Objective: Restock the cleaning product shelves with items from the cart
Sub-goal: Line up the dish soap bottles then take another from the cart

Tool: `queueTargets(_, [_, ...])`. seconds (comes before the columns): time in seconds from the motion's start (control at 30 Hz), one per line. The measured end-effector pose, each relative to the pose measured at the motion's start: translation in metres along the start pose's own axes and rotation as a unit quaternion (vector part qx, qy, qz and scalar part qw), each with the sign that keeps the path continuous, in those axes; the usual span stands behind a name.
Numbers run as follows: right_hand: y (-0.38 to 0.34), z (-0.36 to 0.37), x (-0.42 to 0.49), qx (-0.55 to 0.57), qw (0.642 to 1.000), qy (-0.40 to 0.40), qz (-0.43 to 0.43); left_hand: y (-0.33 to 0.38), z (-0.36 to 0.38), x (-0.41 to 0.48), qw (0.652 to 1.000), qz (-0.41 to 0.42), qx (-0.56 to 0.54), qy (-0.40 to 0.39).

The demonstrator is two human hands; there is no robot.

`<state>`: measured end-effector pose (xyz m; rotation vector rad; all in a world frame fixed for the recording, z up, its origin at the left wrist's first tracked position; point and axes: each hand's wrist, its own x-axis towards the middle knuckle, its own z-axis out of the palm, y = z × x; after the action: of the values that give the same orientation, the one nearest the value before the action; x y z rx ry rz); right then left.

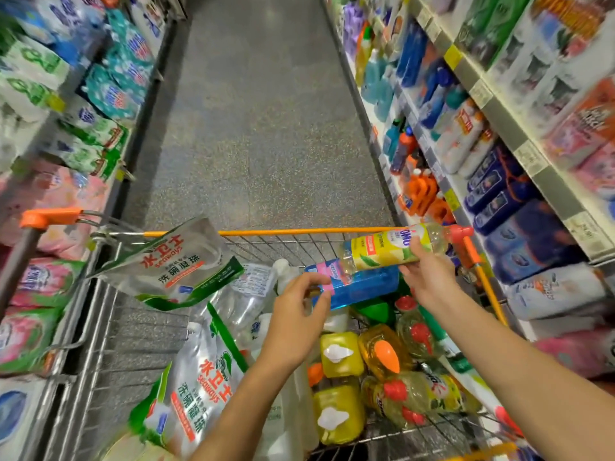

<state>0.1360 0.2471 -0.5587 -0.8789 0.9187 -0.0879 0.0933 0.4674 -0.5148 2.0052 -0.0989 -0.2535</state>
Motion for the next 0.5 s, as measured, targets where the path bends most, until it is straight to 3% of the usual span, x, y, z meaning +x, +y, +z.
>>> queueTargets(0.1, [-0.014,-0.019,-0.031,-0.038,0.996,-0.076,-0.032,0.018,-0.001,0.008,0.998,0.05,-0.007,0.027])
queueTargets(0.2, [-0.032,-0.038,-0.066,-0.093,0.984,-0.134,-0.066,0.042,0.006,0.015,0.998,0.06,-0.014,0.001])
queueTargets(0.4, [-0.058,-0.079,-0.146,-0.129,0.958,-0.196,-0.163,0.079,0.048,-0.012,0.973,0.054,-0.012,-0.225])
queueTargets(0.5, [-0.07,-0.107,-0.185,-0.111,0.956,-0.184,-0.2,0.103,0.071,-0.044,0.958,0.066,-0.087,-0.267])
